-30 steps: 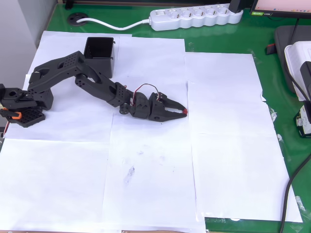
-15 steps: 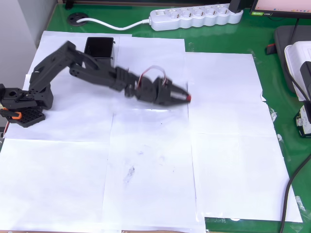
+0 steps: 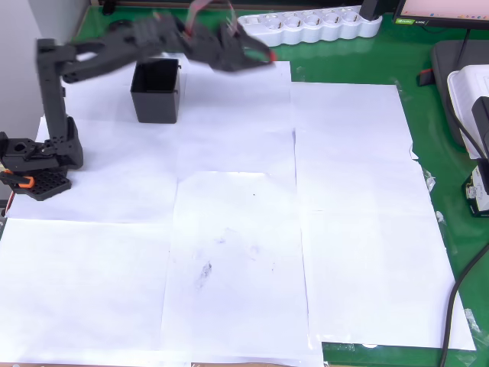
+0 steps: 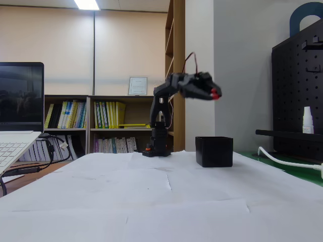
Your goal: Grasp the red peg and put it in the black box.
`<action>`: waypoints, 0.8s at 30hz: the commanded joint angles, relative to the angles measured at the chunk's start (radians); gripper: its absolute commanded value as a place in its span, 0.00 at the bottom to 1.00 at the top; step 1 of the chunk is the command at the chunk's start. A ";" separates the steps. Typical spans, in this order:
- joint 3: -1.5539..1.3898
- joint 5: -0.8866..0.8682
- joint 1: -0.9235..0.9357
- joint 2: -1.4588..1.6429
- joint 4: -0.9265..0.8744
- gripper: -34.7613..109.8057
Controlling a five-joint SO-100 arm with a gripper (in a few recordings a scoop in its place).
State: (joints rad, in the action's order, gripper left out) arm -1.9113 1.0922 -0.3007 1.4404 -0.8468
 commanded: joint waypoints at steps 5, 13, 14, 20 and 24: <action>-0.063 -0.133 -0.209 -0.318 -0.333 0.24; 0.028 -0.244 -0.328 -0.327 -0.526 0.24; 0.051 -0.253 -0.336 -0.324 -0.526 0.24; 0.199 -0.301 -0.348 -0.270 -0.482 0.24; 0.239 -0.308 -0.354 -0.192 -0.451 0.24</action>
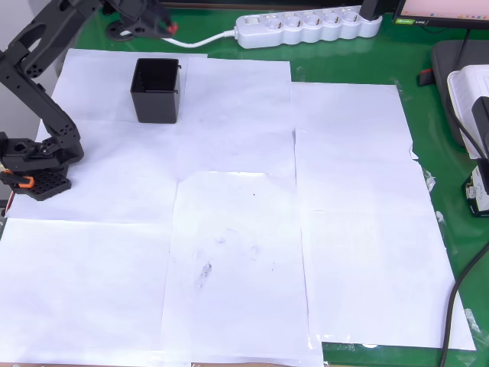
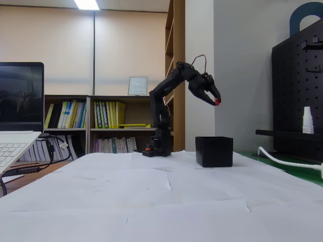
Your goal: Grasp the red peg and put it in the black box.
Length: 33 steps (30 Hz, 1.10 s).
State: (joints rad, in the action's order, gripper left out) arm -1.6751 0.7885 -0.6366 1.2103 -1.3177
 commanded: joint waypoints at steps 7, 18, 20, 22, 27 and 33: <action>0.028 -0.048 -0.044 0.176 0.003 0.24; 0.043 -0.144 -0.094 0.235 -0.069 0.24; 0.044 -0.149 -0.091 0.255 -0.069 0.24; 0.046 -0.138 -0.087 0.261 -0.071 0.25; 0.074 -0.112 -0.092 0.262 -0.061 0.25; 0.078 -0.132 -0.089 0.301 -0.041 0.25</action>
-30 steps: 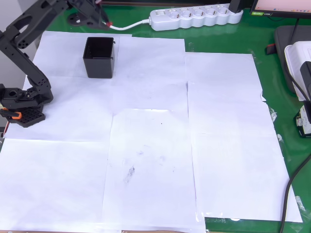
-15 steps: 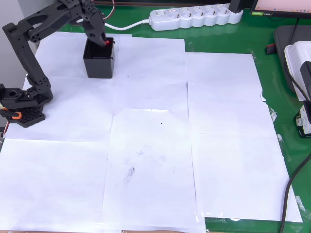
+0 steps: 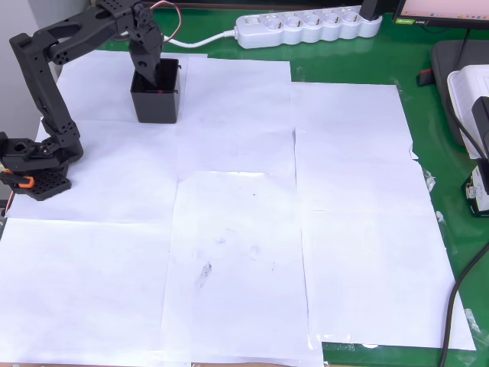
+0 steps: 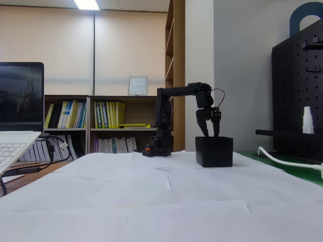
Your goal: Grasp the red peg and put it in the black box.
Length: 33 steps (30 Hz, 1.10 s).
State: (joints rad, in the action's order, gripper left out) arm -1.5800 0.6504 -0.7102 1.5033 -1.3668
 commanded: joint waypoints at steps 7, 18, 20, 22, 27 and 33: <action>-0.040 0.015 -0.006 0.006 -0.015 0.45; -0.304 0.074 0.031 -0.049 -0.196 0.48; -0.364 0.110 0.051 -0.077 -0.244 0.48; -0.422 0.149 0.074 -0.100 -0.293 0.48; -0.451 0.242 0.160 -0.178 -0.339 0.48; -0.236 0.420 0.350 -0.339 -0.287 0.48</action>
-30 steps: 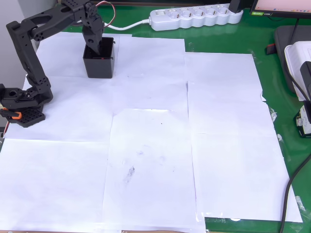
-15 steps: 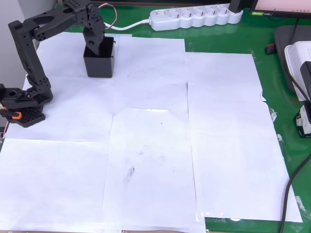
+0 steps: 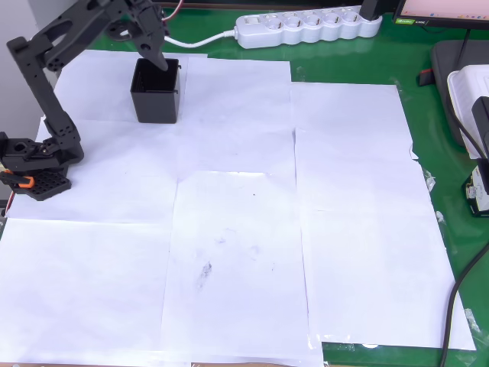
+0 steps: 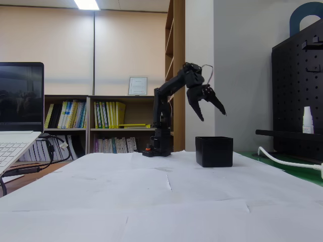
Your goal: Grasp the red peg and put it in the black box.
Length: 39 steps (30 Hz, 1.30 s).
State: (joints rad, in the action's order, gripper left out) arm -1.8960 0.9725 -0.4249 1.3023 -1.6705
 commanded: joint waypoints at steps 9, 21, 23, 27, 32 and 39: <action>0.868 0.463 0.380 -0.569 0.385 0.48; 1.594 0.572 0.462 -1.042 0.675 0.24; 1.686 0.595 0.483 -1.081 0.735 0.24; 1.792 0.627 0.522 -1.141 0.749 0.24; 1.792 0.655 0.532 -1.322 0.419 0.24; 1.792 0.650 0.515 -1.486 0.173 0.25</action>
State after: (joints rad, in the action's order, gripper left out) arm -0.0920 1.6153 0.0721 -0.1595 -1.3944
